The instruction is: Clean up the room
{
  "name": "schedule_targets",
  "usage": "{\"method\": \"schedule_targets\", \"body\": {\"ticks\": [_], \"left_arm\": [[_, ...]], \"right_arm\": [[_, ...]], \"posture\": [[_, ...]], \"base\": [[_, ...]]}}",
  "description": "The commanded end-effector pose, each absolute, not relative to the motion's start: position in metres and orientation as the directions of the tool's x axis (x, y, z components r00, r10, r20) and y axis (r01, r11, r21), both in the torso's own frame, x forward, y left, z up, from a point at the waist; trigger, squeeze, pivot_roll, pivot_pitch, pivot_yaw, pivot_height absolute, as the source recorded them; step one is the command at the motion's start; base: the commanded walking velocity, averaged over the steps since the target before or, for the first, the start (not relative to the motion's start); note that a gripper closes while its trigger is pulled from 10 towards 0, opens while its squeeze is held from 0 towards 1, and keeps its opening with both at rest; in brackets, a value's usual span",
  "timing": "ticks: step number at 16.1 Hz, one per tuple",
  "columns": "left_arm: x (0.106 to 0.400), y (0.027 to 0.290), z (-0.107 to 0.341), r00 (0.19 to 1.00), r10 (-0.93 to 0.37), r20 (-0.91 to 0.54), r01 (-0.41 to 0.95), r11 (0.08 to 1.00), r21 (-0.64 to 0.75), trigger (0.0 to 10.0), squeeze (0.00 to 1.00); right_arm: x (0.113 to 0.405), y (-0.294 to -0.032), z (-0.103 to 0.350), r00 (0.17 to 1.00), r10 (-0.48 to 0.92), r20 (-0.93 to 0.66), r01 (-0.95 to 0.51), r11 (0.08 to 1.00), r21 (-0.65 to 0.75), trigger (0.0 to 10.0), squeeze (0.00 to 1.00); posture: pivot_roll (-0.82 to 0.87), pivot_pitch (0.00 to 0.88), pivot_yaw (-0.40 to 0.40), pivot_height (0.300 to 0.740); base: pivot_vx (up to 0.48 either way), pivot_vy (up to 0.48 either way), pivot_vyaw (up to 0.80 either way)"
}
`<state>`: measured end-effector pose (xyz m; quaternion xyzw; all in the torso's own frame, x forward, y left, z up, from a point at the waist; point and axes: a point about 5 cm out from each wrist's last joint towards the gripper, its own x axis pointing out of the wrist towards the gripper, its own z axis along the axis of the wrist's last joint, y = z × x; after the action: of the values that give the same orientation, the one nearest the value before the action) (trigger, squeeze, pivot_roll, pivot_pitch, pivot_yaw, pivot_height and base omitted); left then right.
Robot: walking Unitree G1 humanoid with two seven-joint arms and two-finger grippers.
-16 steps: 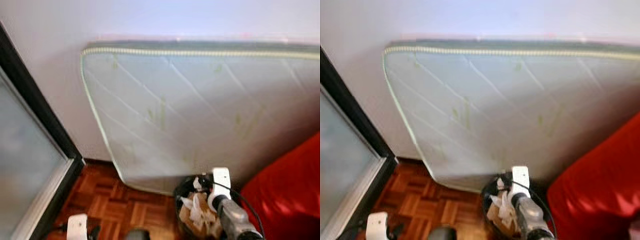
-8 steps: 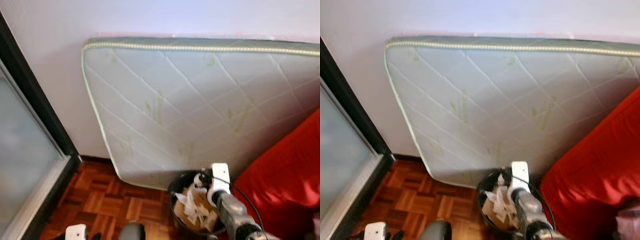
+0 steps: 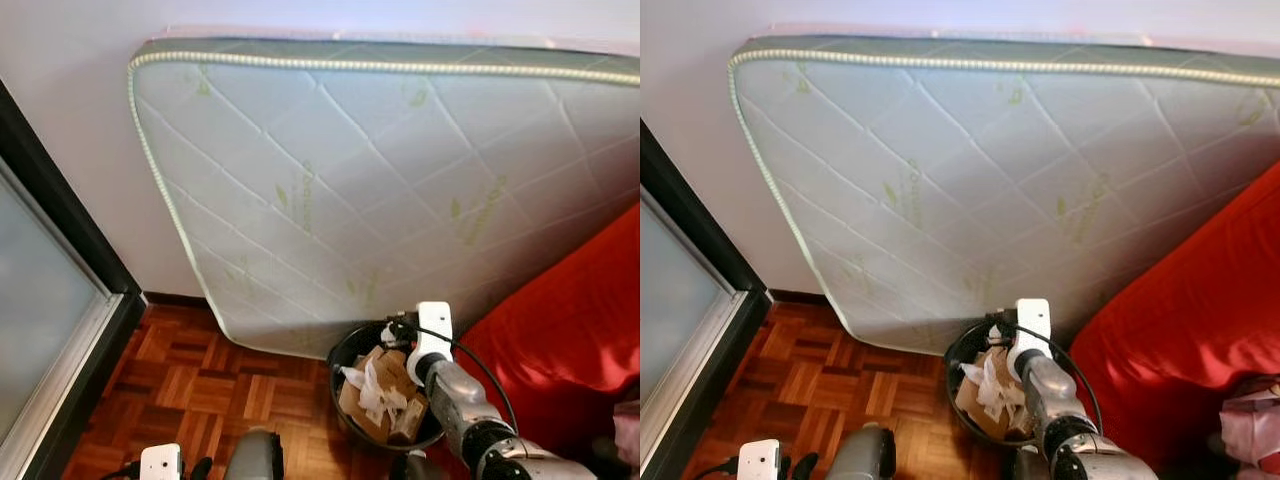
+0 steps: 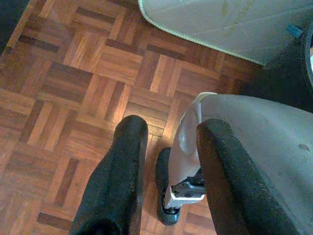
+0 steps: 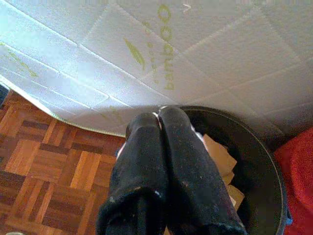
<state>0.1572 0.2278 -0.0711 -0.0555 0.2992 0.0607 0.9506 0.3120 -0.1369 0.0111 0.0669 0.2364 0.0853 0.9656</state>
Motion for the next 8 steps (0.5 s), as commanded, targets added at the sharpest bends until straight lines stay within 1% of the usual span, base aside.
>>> {"method": "schedule_targets", "body": {"ticks": [1,5,8], "left_arm": [[0.162,0.233,-0.068,0.818,0.094,-0.567,-0.155,0.986,-0.061,10.0,0.0],[0.172,0.231,-0.061,0.857,0.086,-0.508,-0.134,0.989,-0.06,10.0,0.0],[0.172,0.23,-0.058,0.876,0.082,-0.476,-0.124,0.991,-0.056,10.0,0.0]], "right_arm": [[0.313,-0.136,0.011,0.872,0.197,-0.448,-0.123,0.974,0.188,10.0,1.0],[0.31,-0.14,0.008,0.87,0.179,-0.46,-0.11,0.979,0.174,10.0,1.0],[0.308,-0.146,0.006,0.873,0.129,-0.471,-0.088,0.99,0.107,10.0,1.0]], "posture": [[0.24,0.132,-0.027,0.636],[0.25,0.13,-0.023,0.636],[0.25,0.138,-0.018,0.636]], "base": [[0.0,0.0,0.0],[0.0,0.0,0.0],[0.0,0.0,0.0]]}}
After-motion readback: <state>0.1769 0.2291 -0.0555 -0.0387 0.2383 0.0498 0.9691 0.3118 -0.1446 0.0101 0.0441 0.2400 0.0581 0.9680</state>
